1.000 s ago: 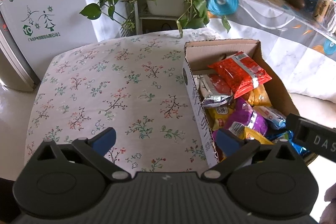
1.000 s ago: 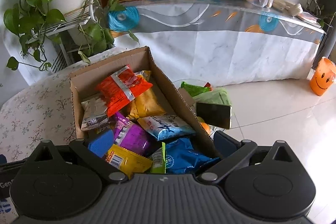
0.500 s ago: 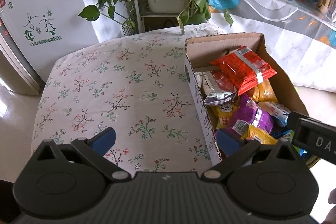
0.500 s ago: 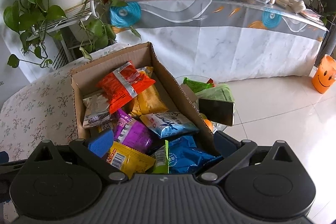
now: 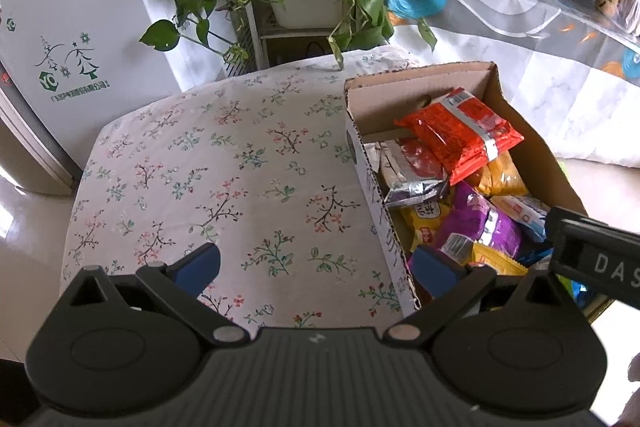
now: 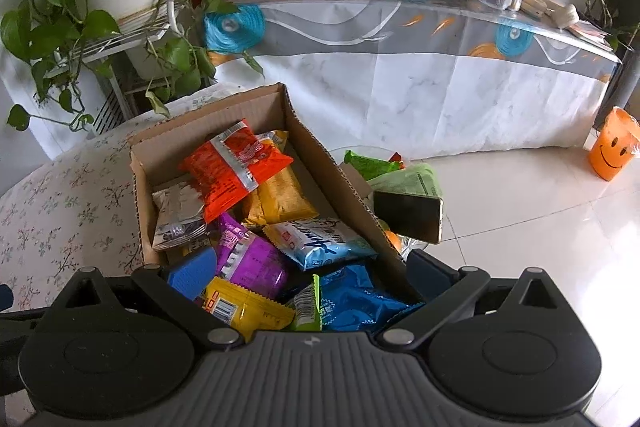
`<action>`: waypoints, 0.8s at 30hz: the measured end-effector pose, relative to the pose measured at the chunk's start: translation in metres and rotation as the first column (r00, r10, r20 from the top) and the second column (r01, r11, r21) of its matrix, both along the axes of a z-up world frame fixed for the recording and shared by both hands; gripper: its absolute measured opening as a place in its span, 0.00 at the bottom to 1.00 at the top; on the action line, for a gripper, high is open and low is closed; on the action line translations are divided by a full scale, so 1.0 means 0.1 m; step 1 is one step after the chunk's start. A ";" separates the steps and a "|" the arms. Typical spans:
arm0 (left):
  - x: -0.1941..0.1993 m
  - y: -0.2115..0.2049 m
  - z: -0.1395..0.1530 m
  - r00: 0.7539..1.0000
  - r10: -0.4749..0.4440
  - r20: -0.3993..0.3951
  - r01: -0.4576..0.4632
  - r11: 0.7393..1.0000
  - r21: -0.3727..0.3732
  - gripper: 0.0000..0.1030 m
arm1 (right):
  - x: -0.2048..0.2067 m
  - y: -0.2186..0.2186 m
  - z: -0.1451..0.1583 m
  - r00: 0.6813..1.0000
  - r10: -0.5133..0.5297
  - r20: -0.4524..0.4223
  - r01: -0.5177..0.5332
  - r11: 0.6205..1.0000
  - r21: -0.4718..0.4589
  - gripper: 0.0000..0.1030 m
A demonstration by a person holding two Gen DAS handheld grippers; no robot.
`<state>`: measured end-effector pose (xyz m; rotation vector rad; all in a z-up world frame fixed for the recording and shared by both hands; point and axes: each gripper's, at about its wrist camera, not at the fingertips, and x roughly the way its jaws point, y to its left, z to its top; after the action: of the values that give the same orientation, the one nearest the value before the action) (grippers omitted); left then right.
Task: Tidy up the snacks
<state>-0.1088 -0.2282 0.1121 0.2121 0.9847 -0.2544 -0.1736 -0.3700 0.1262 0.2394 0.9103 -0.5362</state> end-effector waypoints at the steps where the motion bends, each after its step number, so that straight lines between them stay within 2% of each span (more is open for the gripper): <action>1: 0.01 0.01 0.00 1.000 0.000 0.000 0.000 1.000 -0.002 0.99 | 0.00 0.00 0.00 1.000 -0.003 0.001 0.003 1.000 -0.002 1.00; 12: 0.05 0.04 -0.01 1.000 -0.013 0.007 0.013 1.000 -0.001 0.98 | 0.04 0.04 -0.02 1.000 -0.010 -0.005 0.010 1.000 -0.002 1.00; 16: 0.08 0.09 -0.02 1.000 -0.027 -0.006 0.027 0.999 -0.022 0.98 | 0.06 0.05 -0.03 1.000 -0.010 -0.005 0.010 1.000 0.010 1.00; 24: 0.14 0.20 -0.07 0.998 -0.062 -0.023 0.061 0.998 -0.028 0.98 | 0.16 0.18 -0.07 0.999 0.039 -0.022 -0.039 0.999 0.018 1.00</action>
<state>-0.0950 -0.2079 0.1047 0.2150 0.9990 -0.3268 -0.1576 -0.3520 0.1190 0.2312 0.9403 -0.4958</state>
